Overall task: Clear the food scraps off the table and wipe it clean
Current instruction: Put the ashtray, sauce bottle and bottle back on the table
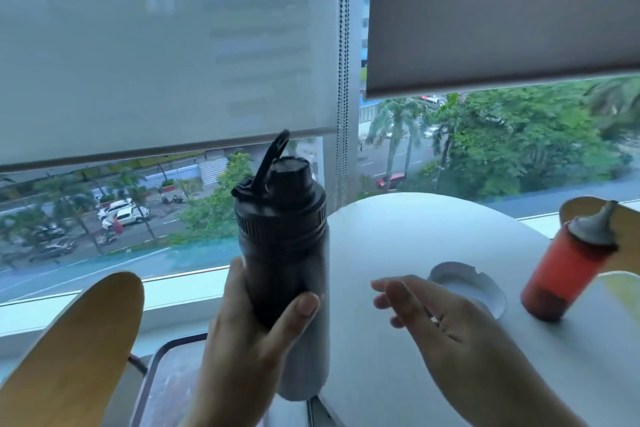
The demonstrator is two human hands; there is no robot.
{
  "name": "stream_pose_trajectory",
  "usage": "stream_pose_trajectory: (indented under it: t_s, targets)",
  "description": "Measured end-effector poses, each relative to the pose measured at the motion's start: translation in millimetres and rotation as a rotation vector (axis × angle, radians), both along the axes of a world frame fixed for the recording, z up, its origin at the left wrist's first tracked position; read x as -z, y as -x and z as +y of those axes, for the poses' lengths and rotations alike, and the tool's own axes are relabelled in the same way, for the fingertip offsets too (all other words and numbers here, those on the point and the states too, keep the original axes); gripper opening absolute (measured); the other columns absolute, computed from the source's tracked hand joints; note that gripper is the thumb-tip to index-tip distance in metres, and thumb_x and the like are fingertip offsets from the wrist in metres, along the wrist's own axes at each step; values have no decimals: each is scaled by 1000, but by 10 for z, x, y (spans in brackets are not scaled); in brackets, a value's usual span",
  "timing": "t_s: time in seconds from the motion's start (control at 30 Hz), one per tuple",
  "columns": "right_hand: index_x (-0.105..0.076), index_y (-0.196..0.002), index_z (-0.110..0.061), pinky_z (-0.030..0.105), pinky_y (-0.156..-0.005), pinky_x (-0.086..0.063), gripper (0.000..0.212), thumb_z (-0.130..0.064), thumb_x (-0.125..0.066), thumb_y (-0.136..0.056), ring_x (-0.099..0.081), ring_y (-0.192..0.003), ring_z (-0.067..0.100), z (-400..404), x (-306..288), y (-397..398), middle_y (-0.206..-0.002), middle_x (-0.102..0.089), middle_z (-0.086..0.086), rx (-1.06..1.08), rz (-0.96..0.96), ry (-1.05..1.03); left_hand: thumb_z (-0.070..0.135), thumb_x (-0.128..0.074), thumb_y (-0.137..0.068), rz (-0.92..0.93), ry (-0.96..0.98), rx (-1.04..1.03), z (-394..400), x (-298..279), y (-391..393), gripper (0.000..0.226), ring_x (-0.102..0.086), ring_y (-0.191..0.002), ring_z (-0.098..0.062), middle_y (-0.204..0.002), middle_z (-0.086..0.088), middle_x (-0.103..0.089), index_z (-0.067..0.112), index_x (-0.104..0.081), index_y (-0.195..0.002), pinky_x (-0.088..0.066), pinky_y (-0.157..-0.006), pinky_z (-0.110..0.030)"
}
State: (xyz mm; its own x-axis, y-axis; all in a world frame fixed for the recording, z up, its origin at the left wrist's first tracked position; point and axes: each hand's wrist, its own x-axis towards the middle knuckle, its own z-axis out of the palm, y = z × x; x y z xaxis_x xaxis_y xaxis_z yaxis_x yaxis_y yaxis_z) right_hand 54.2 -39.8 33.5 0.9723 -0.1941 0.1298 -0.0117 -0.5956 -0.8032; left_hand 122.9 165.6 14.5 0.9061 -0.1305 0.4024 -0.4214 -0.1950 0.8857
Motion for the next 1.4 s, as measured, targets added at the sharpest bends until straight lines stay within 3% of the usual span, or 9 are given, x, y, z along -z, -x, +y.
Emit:
stream_pose_trajectory:
  t_s: [0.13,0.4,0.8,1.1,1.4]
  targets:
    - [-58,-110,-60,35,-84,-57,53,-86,-27,-76,-69,-89,-3,-436,3,140,-98,-70,-32,74,-12,-4,62,-64,-65,-22,-21,-20,-334,60,-92,45,-62,-91,9,-97,29,-69,41,-55,-104,-45,-72,-8]
    - [-63,-110,-56,40,-81,-59,56,-85,-32,-75,-71,-87,0,-1113,153,337,-99,-72,-29,171,25,-39,66,-61,-65,9,13,-111,-910,80,-333,46,-63,-88,4,-94,29,-68,37,-55,-100,-44,-65,-10]
    - [-60,-108,-63,38,-87,-57,57,-89,-30,-68,-70,-86,-6,-1503,249,397,-95,-72,-30,215,108,-96,68,-58,-70,-4,2,-193,-1335,194,-643,42,-59,-86,15,-93,41,-63,42,-51,-101,-41,-63,-5]
    - [-60,-108,-63,29,-77,-55,58,-91,-29,-67,-71,-84,-5,-1610,318,459,-95,-73,-29,242,99,-82,69,-58,-70,-17,4,-210,-1404,230,-665,40,-58,-84,18,-91,44,-62,45,-48,-100,-40,-63,-4]
    - [-64,-105,-58,36,-82,-56,58,-89,-30,-69,-71,-85,-3,-1691,363,584,-94,-73,-28,254,83,-81,70,-57,-71,-37,-23,-222,-1417,257,-648,52,-56,-84,19,-91,47,-60,39,-46,-112,-42,-64,-8]
